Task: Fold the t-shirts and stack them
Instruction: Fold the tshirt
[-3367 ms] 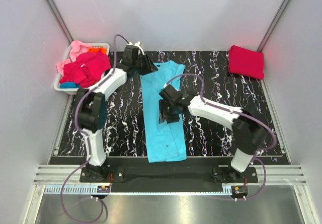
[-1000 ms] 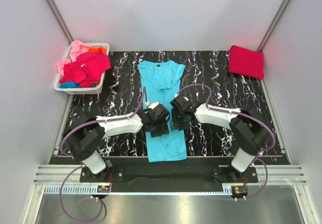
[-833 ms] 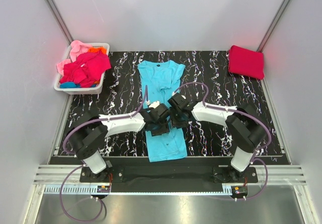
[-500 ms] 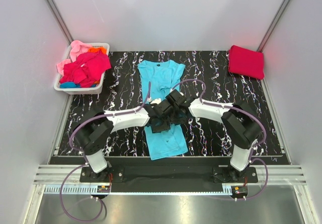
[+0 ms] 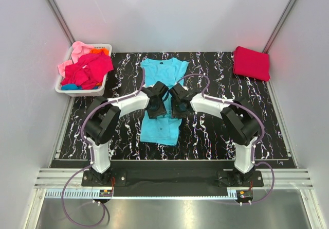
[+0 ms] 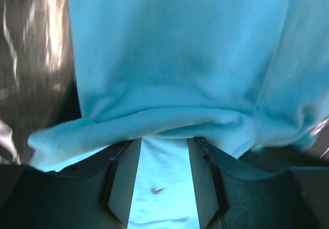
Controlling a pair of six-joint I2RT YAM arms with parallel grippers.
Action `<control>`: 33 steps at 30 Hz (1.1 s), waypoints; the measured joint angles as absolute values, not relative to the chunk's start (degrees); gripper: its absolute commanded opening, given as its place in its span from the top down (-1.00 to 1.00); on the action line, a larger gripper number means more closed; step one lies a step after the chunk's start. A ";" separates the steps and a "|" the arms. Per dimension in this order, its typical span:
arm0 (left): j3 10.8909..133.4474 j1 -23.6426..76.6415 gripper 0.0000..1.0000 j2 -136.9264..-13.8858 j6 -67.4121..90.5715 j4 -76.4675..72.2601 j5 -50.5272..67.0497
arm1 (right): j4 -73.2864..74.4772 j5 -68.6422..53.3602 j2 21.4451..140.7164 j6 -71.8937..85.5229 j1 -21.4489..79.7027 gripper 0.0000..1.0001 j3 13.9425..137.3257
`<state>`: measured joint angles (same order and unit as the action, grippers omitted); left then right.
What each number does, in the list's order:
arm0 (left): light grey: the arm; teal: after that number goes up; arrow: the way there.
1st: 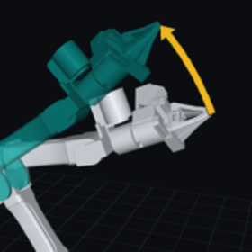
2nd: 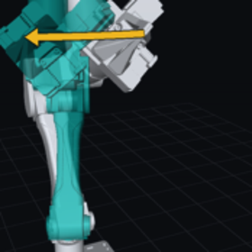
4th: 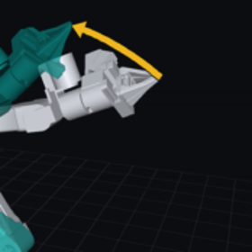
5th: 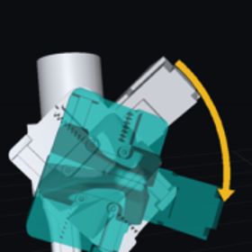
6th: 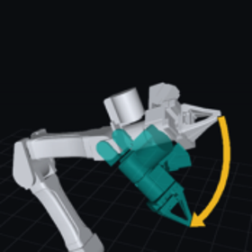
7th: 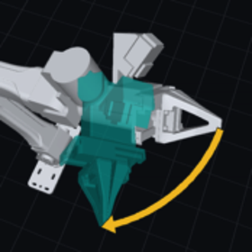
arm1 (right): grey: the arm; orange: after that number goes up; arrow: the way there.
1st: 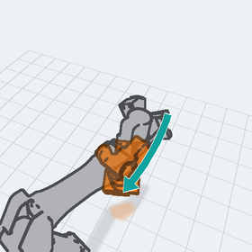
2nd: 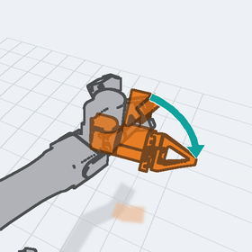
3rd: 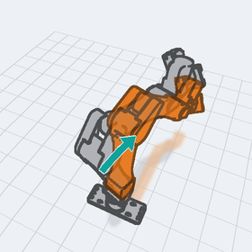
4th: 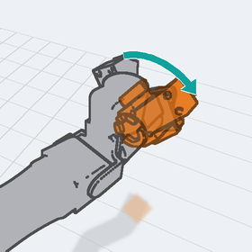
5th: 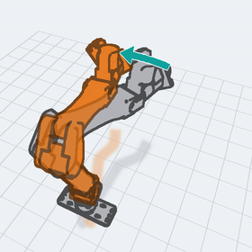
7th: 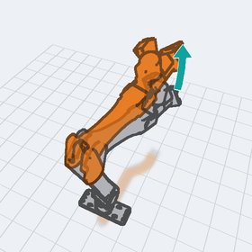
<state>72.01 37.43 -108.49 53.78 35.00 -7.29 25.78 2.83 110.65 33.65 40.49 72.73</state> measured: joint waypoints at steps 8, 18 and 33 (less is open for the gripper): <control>71.50 36.75 0.05 -108.29 51.92 31.22 -7.35 | 26.83 5.52 110.10 33.04 43.16 0.11 72.40; 54.26 43.55 0.03 -88.77 54.08 31.83 -7.55 | 33.15 6.66 104.88 33.01 43.72 0.09 69.28; 50.15 46.81 0.01 -77.69 58.48 32.08 -9.47 | 36.60 7.16 105.62 28.12 38.59 0.01 78.67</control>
<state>50.15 46.81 -77.69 58.48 32.08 -9.47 36.60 7.16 105.62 28.12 38.59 78.67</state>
